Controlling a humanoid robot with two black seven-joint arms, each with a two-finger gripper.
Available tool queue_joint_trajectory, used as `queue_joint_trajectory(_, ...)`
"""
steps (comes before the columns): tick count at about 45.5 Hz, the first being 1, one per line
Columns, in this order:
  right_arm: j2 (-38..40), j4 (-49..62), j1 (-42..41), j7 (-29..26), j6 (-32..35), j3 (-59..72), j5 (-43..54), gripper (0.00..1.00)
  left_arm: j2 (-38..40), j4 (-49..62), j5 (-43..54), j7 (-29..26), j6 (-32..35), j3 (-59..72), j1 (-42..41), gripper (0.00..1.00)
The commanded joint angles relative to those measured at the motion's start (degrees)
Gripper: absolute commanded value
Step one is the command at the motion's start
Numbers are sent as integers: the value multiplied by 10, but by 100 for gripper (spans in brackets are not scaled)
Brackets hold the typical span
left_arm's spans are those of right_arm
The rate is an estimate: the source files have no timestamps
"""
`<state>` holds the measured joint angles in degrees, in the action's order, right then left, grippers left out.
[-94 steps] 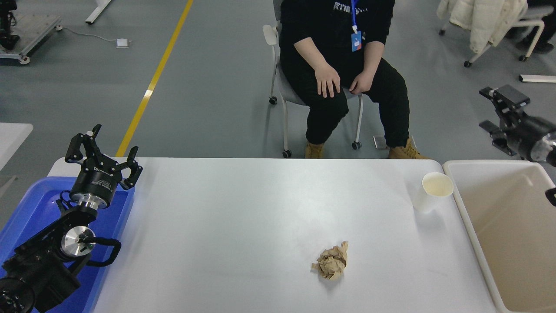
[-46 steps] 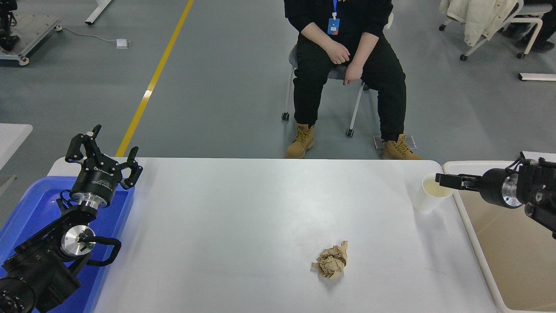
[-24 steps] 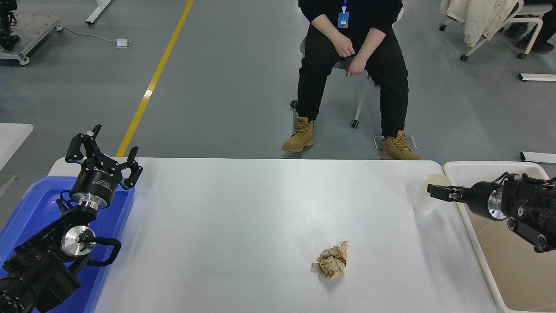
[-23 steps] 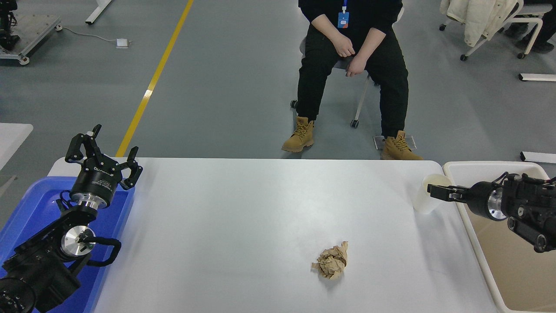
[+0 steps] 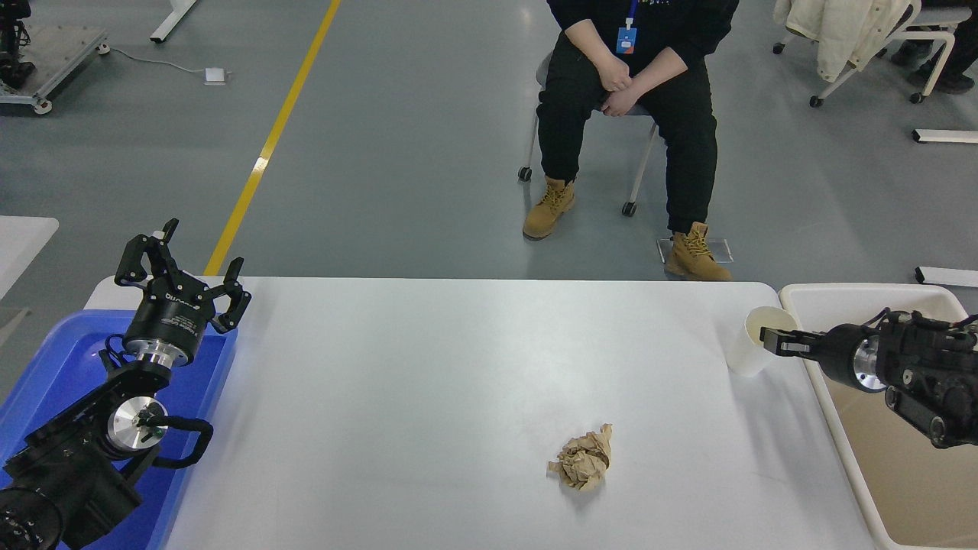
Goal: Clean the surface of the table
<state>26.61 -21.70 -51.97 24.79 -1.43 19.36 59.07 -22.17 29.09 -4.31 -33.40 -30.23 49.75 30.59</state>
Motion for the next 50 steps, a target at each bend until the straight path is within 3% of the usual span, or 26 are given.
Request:
queue_joint_trajectory(1, -2, 3, 4, 0, 5, 2, 0, 0, -1, 0, 0, 0, 0, 0, 0, 100)
queue_joint_trajectory(15, -1, 4, 1, 0, 5, -1, -6, 0, -1, 0, 0, 0, 0, 0, 0, 100)
queue_joint_trajectory(29, 11, -9, -37, 12, 5, -3, -113, 0, -1, 0, 0, 0, 0, 0, 0, 100)
queue_joint_trajectory(34, 50, -38, -68, 40, 5, -12, -129, 0, -1, 0, 0, 0, 0, 0, 0, 100)
queue_joint_trajectory(42, 172, -200, -154, 59, 14, -14, -178, 0, -1, 0, 0, 0, 0, 0, 0, 100)
queue_joint_trajectory(50, 230, -258, -205, 61, 71, -58, -225, 0, 0, 0, 0, 0, 0, 0, 0, 100)
